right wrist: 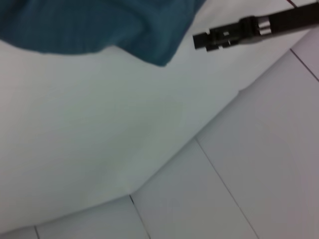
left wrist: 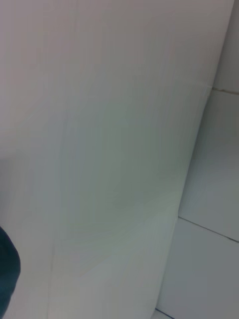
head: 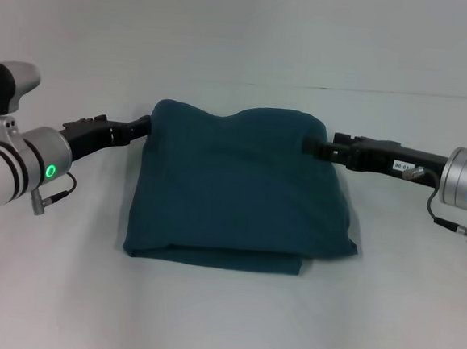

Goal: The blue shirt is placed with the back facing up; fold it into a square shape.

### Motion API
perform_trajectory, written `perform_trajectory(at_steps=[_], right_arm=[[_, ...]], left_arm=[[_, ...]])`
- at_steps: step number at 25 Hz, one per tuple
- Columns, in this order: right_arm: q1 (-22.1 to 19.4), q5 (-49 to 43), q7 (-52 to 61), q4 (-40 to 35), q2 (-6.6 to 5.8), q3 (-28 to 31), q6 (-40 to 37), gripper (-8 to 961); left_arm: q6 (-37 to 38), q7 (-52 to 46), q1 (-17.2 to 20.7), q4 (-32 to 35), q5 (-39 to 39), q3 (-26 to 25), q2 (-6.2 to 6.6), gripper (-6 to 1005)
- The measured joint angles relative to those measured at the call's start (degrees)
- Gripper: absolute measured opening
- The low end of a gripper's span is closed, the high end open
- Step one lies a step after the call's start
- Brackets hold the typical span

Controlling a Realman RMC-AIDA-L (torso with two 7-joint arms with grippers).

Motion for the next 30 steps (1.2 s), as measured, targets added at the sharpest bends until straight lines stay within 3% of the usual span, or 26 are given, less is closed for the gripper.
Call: perform_trajectory(at_steps=[4,25,30], right_arm=[[0.0,0.0,0.0,-1.1,-0.03,0.8,-1.4,869],[-0.4,-0.3,1.0,-2.0,-0.34,1.8,-1.7,860],[-0.8,-0.4,1.0,-2.1,-0.21,1.8,-1.6,859]], left_arm=[[0.0,0.0,-0.4,-0.1,0.0,0.3,-0.01,872],[1.9,0.7,-4.5,-3.2,0.0,2.2,-0.23,815],[1.7,0.8,-4.5,-3.3,0.0,5.5,-0.22,802]])
